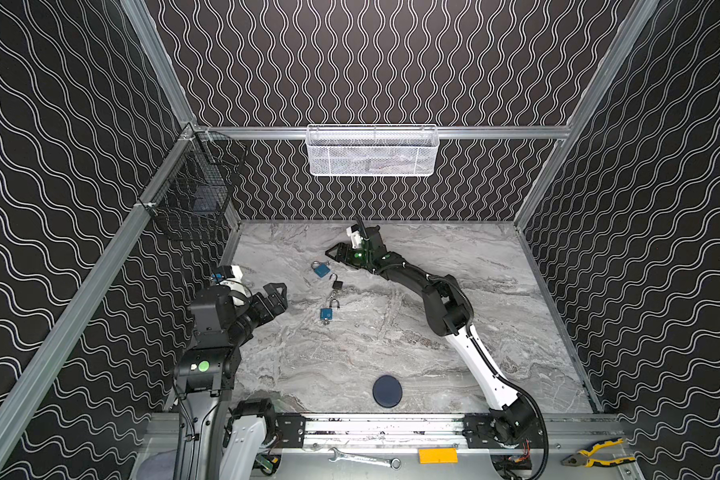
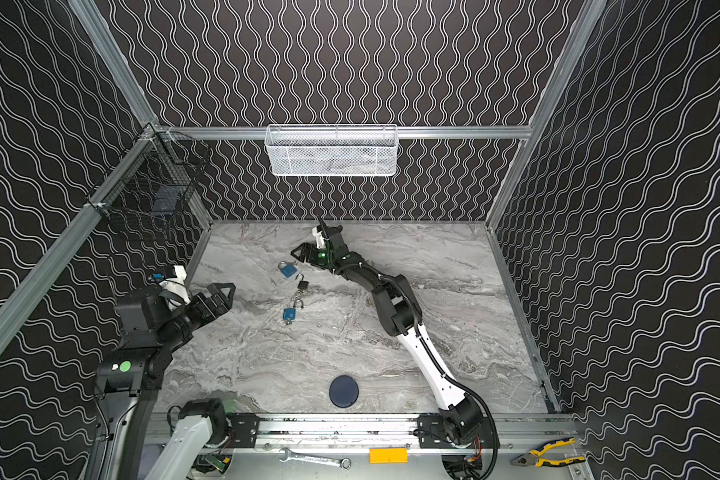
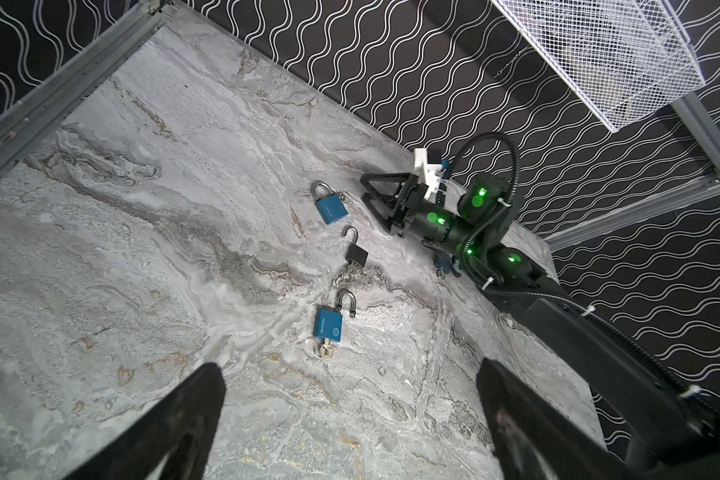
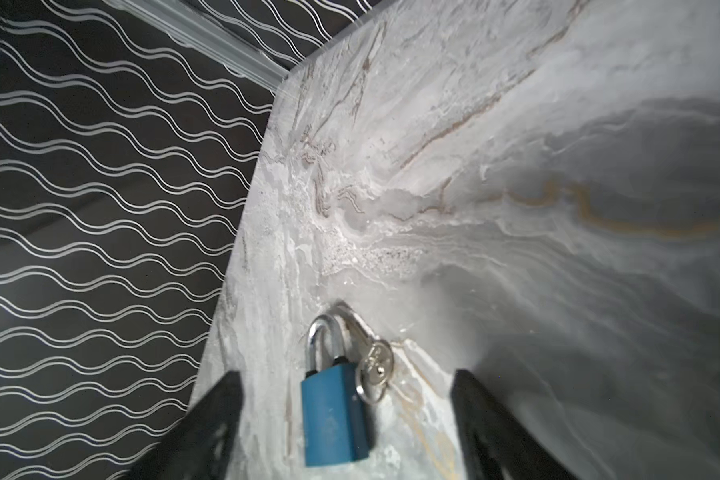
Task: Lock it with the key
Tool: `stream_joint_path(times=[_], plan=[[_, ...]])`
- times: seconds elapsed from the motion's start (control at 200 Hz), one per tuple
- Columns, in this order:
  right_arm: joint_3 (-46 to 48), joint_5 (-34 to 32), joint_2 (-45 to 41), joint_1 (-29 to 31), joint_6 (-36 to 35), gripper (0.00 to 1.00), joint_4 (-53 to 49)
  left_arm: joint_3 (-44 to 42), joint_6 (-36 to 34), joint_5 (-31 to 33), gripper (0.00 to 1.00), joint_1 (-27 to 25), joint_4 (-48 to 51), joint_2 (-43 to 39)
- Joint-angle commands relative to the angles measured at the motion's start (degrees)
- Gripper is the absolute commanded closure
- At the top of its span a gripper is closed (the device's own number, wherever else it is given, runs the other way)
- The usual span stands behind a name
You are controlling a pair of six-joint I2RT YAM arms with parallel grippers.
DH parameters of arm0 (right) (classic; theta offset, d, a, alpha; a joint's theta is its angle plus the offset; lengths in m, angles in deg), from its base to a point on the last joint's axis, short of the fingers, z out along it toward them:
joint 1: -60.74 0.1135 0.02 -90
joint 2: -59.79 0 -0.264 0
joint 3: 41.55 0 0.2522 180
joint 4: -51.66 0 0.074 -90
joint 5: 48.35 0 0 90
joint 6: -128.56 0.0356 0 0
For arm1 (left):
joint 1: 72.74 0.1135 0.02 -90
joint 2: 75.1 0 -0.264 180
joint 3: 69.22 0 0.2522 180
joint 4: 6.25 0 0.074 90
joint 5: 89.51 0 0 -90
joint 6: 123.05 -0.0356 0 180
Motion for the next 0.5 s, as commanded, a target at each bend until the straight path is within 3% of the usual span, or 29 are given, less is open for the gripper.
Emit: stream_joint_path(times=[0.0,0.275,0.495], plan=[[2.0,-0.8,-3.7,-0.7,-2.6,0.0,-0.7,0.7,2.0,2.3,0.01,0.1,1.3,0.5],[9.1,-2.8,-16.5,-1.2,-9.8,0.0,-10.9,0.5,-1.5,3.1,0.02,0.1,3.4,1.6],[35.9,-14.1,-37.3,-1.4,-13.8,0.0,-11.8,1.0,-0.8,2.1,0.01,0.1,5.5,2.6]])
